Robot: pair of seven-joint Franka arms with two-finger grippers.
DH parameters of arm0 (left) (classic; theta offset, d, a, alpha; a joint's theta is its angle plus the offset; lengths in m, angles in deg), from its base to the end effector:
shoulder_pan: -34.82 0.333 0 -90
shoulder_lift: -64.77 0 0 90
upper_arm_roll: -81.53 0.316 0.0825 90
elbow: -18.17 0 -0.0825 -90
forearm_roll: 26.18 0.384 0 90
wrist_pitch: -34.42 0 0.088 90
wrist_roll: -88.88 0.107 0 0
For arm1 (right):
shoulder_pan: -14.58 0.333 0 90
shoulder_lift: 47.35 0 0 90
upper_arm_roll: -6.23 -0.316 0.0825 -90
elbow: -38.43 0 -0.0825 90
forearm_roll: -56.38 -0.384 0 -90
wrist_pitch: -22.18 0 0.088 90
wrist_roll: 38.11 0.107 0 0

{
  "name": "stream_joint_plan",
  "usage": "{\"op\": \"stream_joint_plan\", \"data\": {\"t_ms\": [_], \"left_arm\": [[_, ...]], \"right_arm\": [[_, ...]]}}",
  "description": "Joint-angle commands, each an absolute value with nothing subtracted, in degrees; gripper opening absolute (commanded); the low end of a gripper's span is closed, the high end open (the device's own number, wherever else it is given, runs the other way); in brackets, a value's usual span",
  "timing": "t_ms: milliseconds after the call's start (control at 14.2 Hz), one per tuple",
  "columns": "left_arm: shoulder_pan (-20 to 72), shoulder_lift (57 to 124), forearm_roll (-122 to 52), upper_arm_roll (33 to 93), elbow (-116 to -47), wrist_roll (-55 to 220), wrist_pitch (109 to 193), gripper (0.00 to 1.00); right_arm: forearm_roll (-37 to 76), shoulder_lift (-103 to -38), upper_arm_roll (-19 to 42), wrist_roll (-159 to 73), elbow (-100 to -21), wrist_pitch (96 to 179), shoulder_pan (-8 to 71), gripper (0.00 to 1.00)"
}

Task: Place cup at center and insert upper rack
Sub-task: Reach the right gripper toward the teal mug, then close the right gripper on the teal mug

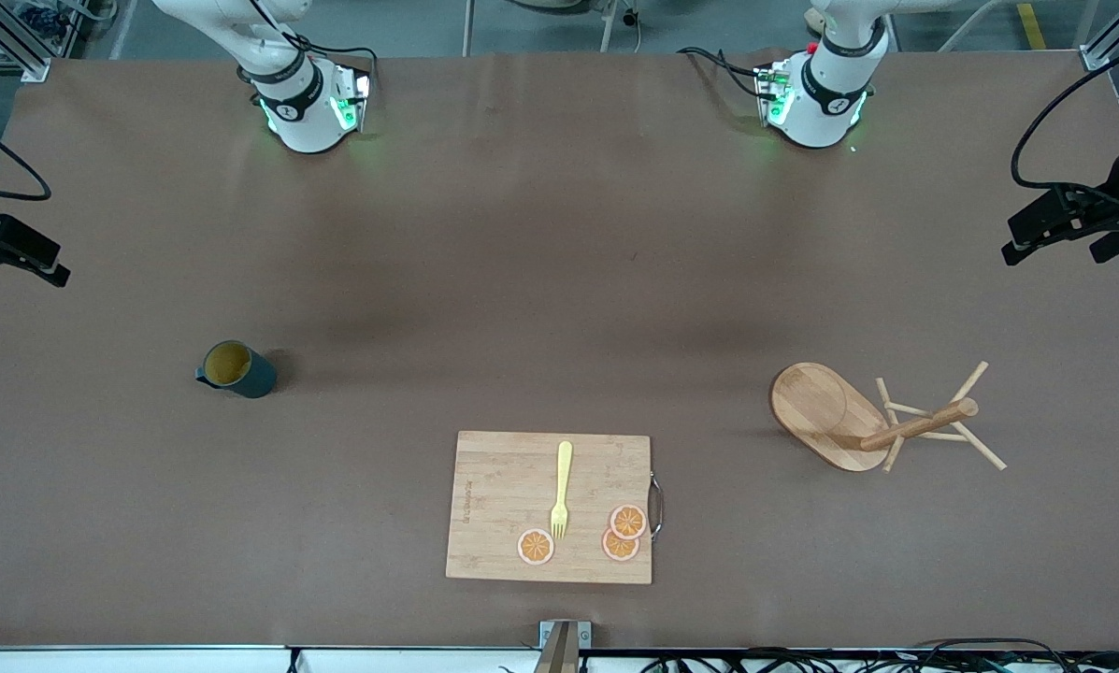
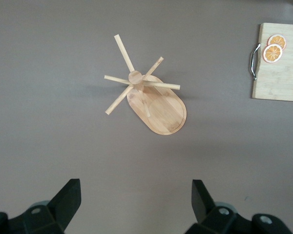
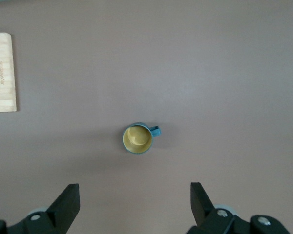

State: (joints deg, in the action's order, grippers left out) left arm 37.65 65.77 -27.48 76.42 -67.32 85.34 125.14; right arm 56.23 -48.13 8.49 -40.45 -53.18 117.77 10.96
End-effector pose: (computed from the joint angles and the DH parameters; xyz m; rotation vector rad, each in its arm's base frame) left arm 0.5613 -0.0242 0.6532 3.1114 0.0335 0.1130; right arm 0.5648 -0.0578 0.6123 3.1369 -0.0972 0.0877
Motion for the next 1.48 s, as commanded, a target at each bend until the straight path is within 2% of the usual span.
{"op": "stream_joint_plan", "data": {"t_ms": [0,352,563,915,1407], "left_arm": [[37.8,65.5,-27.3,76.3,-67.2,85.9,125.1,1.00],[37.7,65.5,-27.3,76.3,-67.2,85.9,125.1,1.00],[37.7,65.5,-27.3,76.3,-67.3,85.9,125.1,1.00],[37.7,65.5,-27.4,76.3,-67.3,85.9,125.0,1.00],[37.8,65.5,-27.4,76.3,-67.3,85.9,125.1,1.00]], "right_arm": [[57.2,-53.6,7.7,-40.7,-53.9,120.5,10.5,1.00],[56.6,-67.9,7.7,-40.4,-53.9,127.3,11.9,1.00],[56.6,-73.4,7.7,-40.3,-54.0,128.5,12.5,1.00],[55.9,-77.9,7.5,-40.3,-55.3,129.6,14.0,1.00],[54.0,-77.3,7.5,-40.4,-64.5,135.0,14.9,1.00]]}}
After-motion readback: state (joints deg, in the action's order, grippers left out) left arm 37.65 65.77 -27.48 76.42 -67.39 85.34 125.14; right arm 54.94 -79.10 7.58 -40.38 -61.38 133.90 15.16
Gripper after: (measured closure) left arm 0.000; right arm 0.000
